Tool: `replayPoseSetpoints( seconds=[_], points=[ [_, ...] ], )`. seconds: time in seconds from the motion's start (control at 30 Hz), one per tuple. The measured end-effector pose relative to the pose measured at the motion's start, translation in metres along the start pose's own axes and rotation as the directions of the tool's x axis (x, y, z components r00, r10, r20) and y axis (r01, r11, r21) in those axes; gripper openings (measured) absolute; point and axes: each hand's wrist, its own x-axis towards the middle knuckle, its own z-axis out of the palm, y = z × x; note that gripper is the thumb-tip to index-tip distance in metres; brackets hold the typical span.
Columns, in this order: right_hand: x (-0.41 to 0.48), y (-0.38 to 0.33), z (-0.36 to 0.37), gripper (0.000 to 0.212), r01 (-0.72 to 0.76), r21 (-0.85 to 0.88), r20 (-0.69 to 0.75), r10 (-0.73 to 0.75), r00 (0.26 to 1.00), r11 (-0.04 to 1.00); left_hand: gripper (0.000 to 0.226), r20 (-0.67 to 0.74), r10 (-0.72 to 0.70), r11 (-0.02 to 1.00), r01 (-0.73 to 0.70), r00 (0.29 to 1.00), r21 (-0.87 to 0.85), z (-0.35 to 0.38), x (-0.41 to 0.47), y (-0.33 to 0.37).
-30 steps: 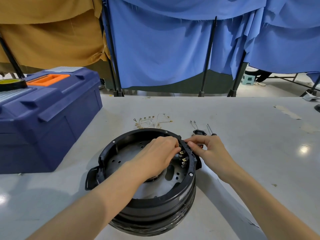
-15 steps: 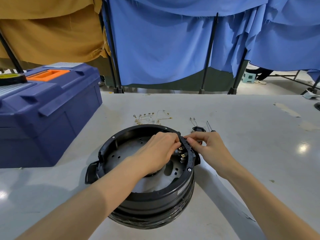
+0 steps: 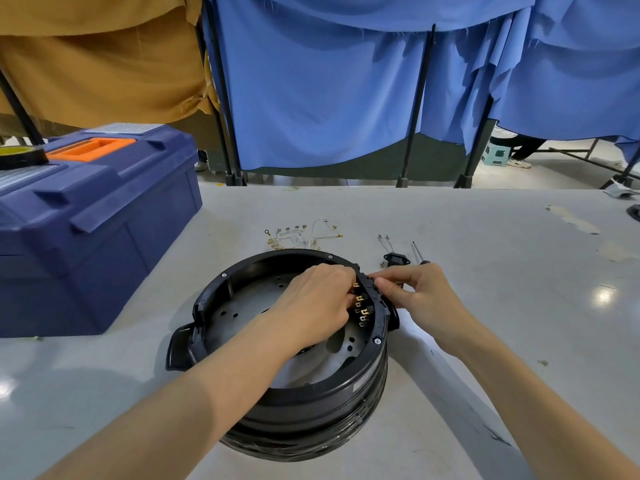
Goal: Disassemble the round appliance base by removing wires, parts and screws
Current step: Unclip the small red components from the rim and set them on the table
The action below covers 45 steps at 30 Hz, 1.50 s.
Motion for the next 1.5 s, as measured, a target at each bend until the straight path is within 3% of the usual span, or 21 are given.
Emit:
replayPoseSetpoints(
  seconds=[0.17,0.47,0.83,1.07,1.33,1.5],
  points=[
    [-0.001,-0.001,0.001,0.036,0.017,-0.014,0.008,-0.016,1.000,1.000,0.012,-0.015,-0.013,0.989,0.015,1.000,0.148,0.001,0.003,0.007],
    [-0.001,0.000,0.003,0.034,0.021,-0.032,-0.007,-0.021,1.000,0.999,0.007,-0.039,-0.073,0.995,0.075,0.997,0.066,0.003,0.005,0.005],
    [0.000,0.000,0.004,0.034,0.017,-0.049,-0.018,-0.017,1.000,0.999,0.009,-0.050,-0.034,0.999,0.036,0.998,0.037,0.004,0.004,0.004],
    [0.000,0.000,0.003,0.033,-0.004,-0.022,-0.012,0.003,1.000,1.000,0.023,-0.045,-0.046,0.998,0.047,0.998,0.030,0.006,0.004,0.008],
    [-0.002,0.000,-0.001,0.024,-0.015,0.016,0.002,0.015,1.000,1.000,0.008,-0.052,-0.073,0.994,0.068,0.996,-0.080,0.005,0.006,0.004],
    [-0.002,-0.003,-0.006,0.033,-0.029,0.094,0.022,0.027,0.999,0.995,0.005,-0.094,-0.131,0.966,0.106,0.987,-0.234,0.001,0.004,-0.006]
  ],
)
